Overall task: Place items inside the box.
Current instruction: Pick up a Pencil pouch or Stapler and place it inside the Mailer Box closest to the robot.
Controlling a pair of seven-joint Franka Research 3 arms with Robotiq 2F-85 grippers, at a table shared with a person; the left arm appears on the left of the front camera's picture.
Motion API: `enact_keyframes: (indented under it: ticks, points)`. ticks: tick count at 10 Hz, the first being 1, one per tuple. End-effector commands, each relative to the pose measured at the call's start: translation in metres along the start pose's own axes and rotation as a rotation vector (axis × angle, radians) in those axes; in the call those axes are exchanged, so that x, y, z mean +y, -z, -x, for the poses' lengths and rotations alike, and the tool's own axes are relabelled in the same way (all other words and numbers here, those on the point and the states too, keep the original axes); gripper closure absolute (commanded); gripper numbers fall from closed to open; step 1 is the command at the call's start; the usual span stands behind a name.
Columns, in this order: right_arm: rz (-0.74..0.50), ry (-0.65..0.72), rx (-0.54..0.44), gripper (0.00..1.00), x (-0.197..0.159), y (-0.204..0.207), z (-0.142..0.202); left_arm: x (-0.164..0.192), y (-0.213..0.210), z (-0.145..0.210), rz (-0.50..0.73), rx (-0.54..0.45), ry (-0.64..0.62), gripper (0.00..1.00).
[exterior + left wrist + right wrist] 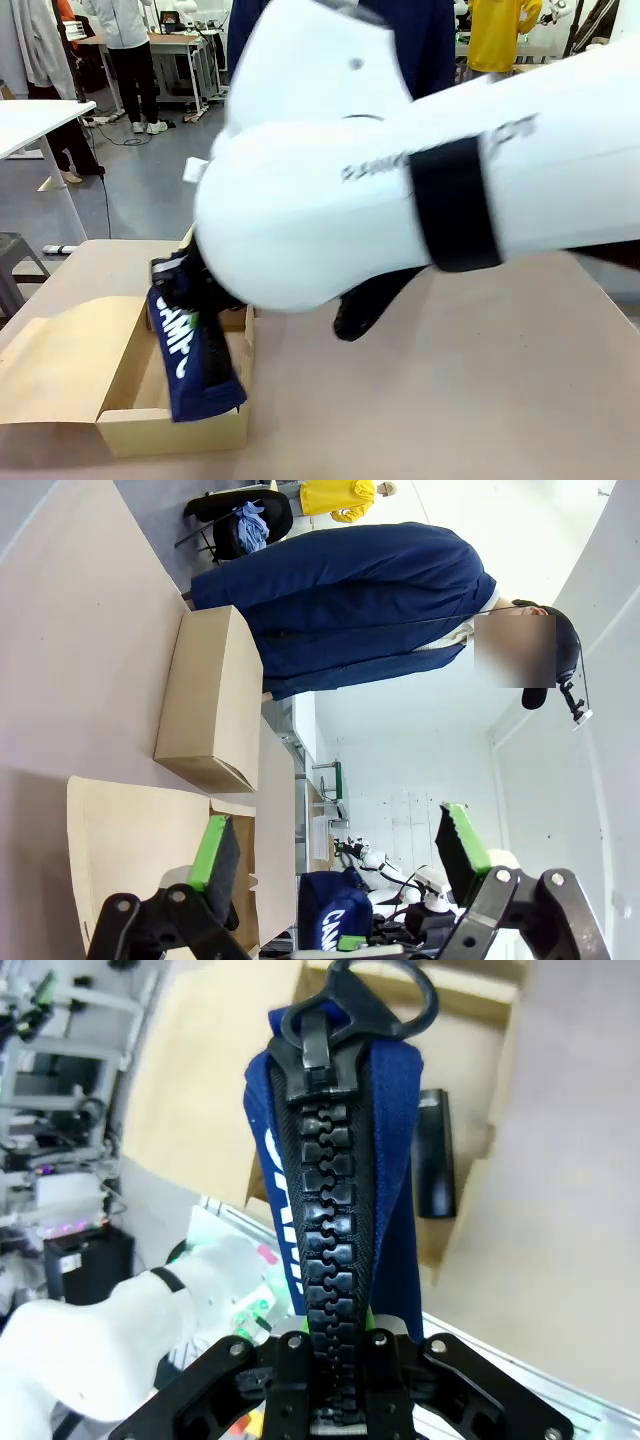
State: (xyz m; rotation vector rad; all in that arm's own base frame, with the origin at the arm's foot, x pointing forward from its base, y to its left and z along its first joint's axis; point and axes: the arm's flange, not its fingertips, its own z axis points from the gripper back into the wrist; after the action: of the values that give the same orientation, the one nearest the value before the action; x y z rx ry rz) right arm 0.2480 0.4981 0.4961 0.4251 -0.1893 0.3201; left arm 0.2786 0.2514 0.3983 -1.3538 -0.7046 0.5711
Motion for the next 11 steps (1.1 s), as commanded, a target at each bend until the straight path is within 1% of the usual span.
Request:
enact_keyframes:
  ticks: [1, 2, 3, 5, 6, 9, 11]
  points:
    - [0.048, 0.03, -0.026, 0.92, 0.03, 0.046, -0.021, -0.001, 0.001, 0.003, 0.012, -0.002, 0.008, 0.0]
    - [0.069, 0.066, -0.053, 0.92, 0.033, 0.06, -0.024, -0.001, 0.001, 0.003, 0.012, -0.002, 0.008, 0.0]
    - [0.103, 0.116, -0.092, 0.92, 0.033, 0.064, -0.029, -0.001, 0.001, 0.003, 0.012, -0.002, 0.008, 0.0]
    - [0.114, 0.161, -0.072, 0.92, 0.03, 0.066, -0.041, -0.001, 0.001, 0.003, 0.012, -0.002, 0.008, 0.0]
    - [0.122, 0.178, -0.08, 0.92, 0.028, 0.069, -0.048, -0.001, 0.001, 0.003, 0.012, -0.002, 0.008, 0.0]
    - [0.131, 0.192, -0.07, 0.92, 0.013, 0.099, -0.063, -0.001, 0.001, 0.003, 0.012, -0.002, 0.008, 0.0]
    - [0.152, 0.21, -0.036, 0.92, -0.002, 0.119, -0.065, -0.001, 0.001, 0.003, 0.012, -0.002, 0.008, 0.0]
